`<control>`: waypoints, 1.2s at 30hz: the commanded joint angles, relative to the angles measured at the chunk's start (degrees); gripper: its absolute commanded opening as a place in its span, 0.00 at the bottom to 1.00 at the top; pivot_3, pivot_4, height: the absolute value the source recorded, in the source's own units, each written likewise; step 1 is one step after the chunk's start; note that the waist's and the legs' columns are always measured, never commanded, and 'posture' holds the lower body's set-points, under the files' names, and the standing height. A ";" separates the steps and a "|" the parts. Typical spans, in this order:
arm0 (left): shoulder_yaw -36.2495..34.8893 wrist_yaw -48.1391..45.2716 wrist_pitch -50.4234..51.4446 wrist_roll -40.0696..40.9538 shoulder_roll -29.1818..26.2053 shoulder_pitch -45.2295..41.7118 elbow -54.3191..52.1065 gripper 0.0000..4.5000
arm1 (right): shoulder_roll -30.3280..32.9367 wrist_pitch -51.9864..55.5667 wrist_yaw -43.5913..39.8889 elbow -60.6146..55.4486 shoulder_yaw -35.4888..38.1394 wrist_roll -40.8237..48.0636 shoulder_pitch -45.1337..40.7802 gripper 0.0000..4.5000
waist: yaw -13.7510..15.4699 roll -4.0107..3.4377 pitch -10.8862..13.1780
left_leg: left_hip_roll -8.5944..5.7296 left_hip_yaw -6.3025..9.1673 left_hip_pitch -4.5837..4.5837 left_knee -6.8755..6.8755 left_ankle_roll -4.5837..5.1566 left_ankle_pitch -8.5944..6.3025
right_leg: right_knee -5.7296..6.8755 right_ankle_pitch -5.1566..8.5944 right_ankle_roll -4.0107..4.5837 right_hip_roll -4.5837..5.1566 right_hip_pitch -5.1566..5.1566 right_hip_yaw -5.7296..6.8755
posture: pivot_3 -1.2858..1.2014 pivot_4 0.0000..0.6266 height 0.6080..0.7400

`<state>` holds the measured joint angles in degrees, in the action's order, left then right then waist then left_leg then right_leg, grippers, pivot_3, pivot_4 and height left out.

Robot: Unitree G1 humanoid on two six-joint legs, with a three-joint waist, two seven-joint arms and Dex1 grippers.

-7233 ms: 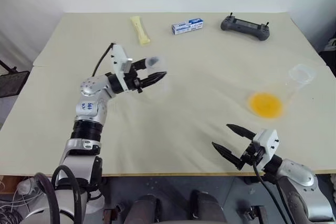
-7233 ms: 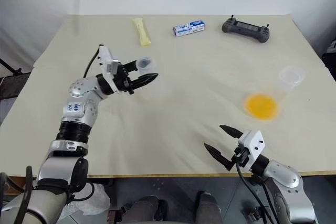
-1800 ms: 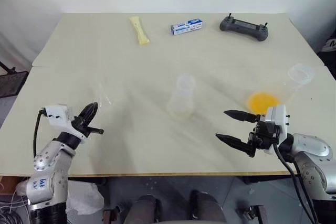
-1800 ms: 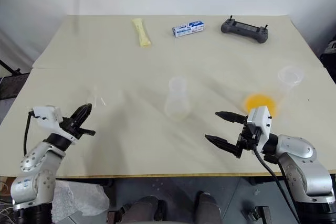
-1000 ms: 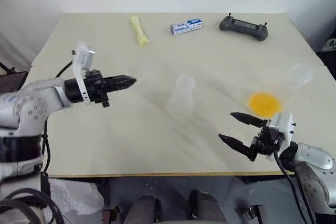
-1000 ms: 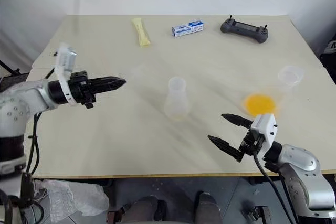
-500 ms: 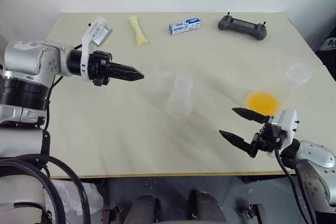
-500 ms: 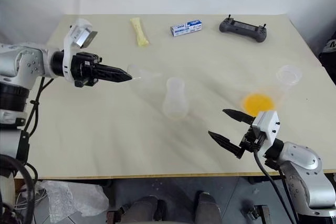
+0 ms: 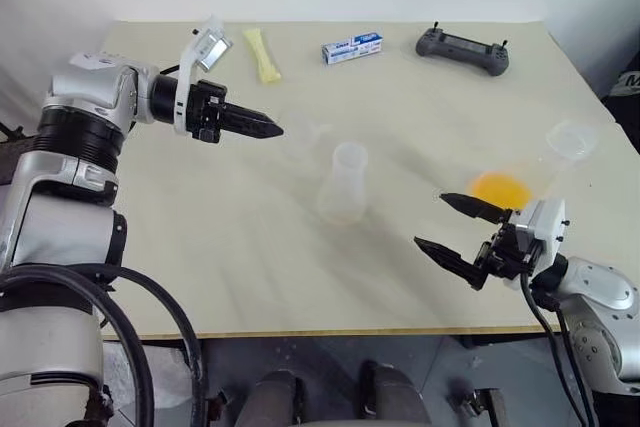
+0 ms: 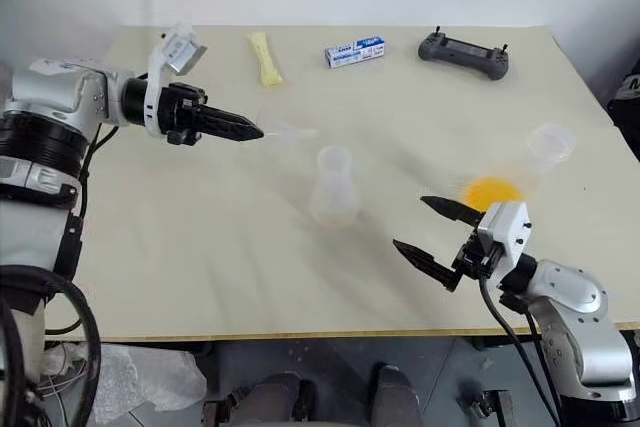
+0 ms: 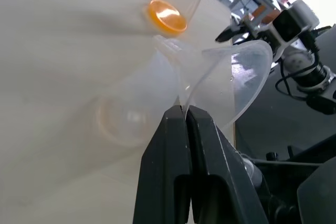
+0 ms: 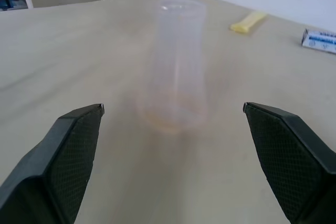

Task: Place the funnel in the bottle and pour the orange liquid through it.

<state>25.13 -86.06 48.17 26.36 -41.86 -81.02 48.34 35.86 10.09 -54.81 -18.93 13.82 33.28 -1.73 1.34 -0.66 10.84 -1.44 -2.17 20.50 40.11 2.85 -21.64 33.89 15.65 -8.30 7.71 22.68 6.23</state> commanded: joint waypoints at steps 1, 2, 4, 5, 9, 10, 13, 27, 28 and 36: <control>4.74 -6.44 -0.74 2.41 -0.25 -4.15 1.42 0.00 | 1.17 -0.83 -1.49 0.82 0.41 0.39 -1.82 1.00 | 0.03 0.07 0.05 | 0.00 0.01 0.03 0.02 0.01 0.00 | 0.00 0.00 0.00 0.00 0.00 0.01 | 0.52 0.24 1.00; 5.85 -6.44 -1.21 2.76 0.14 -4.93 2.32 0.00 | 1.25 -0.77 -1.66 1.07 0.45 0.38 -2.30 1.00 | 0.03 0.07 0.05 | -0.01 0.02 0.08 0.06 0.01 0.00 | 0.00 0.00 0.00 0.00 0.03 0.01 | 0.52 0.24 1.00; 7.33 -6.44 -1.19 3.87 1.33 -6.95 4.44 0.00 | 1.12 -0.72 -1.79 1.11 0.29 0.23 -2.58 1.00 | 0.05 0.08 0.05 | 0.00 0.03 0.12 0.07 0.01 0.00 | 0.01 0.00 0.00 -0.01 0.07 0.03 | 0.52 0.24 1.00; 8.10 -6.44 -1.16 4.49 1.65 -7.74 4.97 0.00 | 0.96 -0.73 -1.77 1.01 0.17 0.11 -2.52 1.00 | 0.08 0.08 0.05 | 0.00 0.06 0.14 0.07 0.01 0.00 | 0.01 0.00 0.00 -0.01 0.08 0.06 | 0.52 0.24 1.00; 10.46 -6.44 -1.90 6.24 2.39 -9.59 6.38 0.00 | 0.44 -0.79 -1.35 0.40 -0.07 -0.13 -1.97 1.00 | -0.05 0.10 0.07 | -0.01 0.04 0.19 0.08 0.01 0.00 | 0.01 0.00 0.00 0.00 0.11 0.06 | 0.52 0.24 1.00; 10.52 -6.44 -2.05 6.54 2.92 -10.18 7.14 0.00 | 0.28 -0.85 -1.19 0.16 -0.07 -0.18 -1.62 1.00 | -0.06 0.10 0.07 | 0.00 0.04 0.19 0.08 0.01 0.00 | 0.00 0.00 0.00 0.00 0.12 0.06 | 0.52 0.24 1.00; 12.42 -6.44 -2.33 7.17 3.78 -11.09 8.19 0.00 | -0.09 -0.91 -0.72 -0.51 0.00 -0.27 -0.67 1.00 | 0.00 0.10 0.07 | 0.00 0.05 0.20 0.08 0.01 0.00 | 0.01 0.00 0.00 -0.01 0.13 0.07 | 0.52 0.24 1.00; 19.85 -6.44 -6.29 6.87 7.78 -14.37 12.50 0.00 | -0.79 -1.12 1.36 -2.21 -0.21 -0.68 1.43 1.00 | 0.13 0.11 0.07 | -0.01 0.07 0.33 0.21 0.03 0.00 | 0.00 0.00 0.00 0.00 0.15 0.08 | 0.52 0.24 1.00; 20.08 -6.44 -6.69 6.81 7.95 -14.56 12.80 0.00 | -0.80 -1.12 1.46 -2.31 -0.21 -0.71 1.55 1.00 | 0.06 0.11 0.07 | -0.01 0.07 0.35 0.23 0.03 0.00 | -0.01 0.00 0.00 0.00 0.16 0.08 | 0.52 0.24 1.00; 23.34 -6.44 -10.79 5.46 8.36 -16.26 14.67 0.00 | -0.90 -1.15 2.30 -3.12 -0.10 -0.76 2.58 1.00 | 0.02 0.11 0.07 | -0.01 0.03 0.79 0.44 0.04 0.00 | 0.24 0.00 0.00 -0.01 0.67 0.04 | 0.52 0.24 1.00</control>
<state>48.40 -86.07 38.58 32.48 -33.50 -94.29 62.20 35.26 10.00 -52.75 -20.12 13.36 32.12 0.52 1.36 -0.55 10.92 -1.45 -2.14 21.30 40.56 2.89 -21.64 34.13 15.65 -8.31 7.69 23.34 6.27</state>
